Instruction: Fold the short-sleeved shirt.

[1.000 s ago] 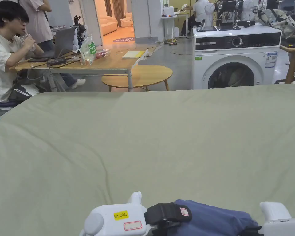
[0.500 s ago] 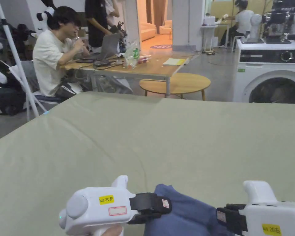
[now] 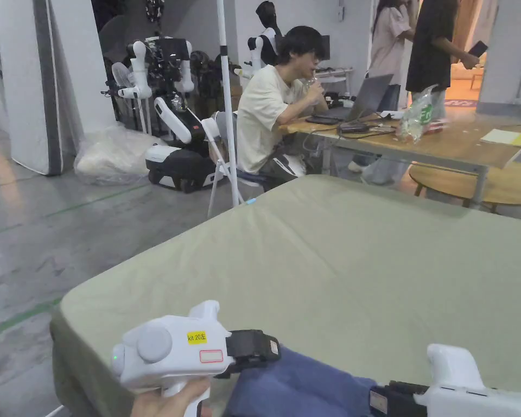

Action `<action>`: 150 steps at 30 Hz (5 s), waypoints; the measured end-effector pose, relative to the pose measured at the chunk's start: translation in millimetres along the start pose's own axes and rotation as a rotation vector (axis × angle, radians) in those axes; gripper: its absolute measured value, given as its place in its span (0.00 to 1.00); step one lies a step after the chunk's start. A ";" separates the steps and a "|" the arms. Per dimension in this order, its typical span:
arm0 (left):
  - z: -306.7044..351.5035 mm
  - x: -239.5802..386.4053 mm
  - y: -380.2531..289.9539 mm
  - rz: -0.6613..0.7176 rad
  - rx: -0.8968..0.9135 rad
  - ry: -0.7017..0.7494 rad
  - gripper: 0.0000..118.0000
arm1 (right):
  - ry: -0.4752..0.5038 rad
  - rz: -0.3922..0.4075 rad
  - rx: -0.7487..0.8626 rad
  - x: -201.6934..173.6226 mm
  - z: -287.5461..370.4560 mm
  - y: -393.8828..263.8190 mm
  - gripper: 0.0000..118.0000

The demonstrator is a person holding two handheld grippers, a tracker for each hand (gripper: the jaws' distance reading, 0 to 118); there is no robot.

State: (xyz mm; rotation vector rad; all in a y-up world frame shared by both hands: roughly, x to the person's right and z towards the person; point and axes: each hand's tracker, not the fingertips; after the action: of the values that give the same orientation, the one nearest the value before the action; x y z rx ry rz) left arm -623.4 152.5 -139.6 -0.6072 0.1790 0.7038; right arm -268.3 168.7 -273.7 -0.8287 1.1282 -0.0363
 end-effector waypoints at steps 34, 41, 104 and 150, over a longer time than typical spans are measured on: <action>85.0 406.2 -200.7 -0.702 0.490 -0.189 0.00 | -0.968 0.036 0.690 46.3 379.2 -122.8 0.00; 79.3 412.5 -213.2 -0.721 0.511 -0.123 0.00 | -0.998 0.055 0.670 41.2 361.0 -124.0 0.00; 106.1 389.0 -225.5 -0.696 0.579 -0.143 0.99 | -0.940 -0.058 0.792 31.1 377.9 -139.3 0.96; 110.8 384.6 -221.7 -0.655 0.544 -0.167 0.99 | -0.693 -0.541 0.792 51.5 405.6 -135.9 0.96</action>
State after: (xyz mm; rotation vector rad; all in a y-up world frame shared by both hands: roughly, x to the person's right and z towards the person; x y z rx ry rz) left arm -192.9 296.3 -82.2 -0.0613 0.0056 0.0521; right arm 133.0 280.2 -163.2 -0.3447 0.1586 -0.5674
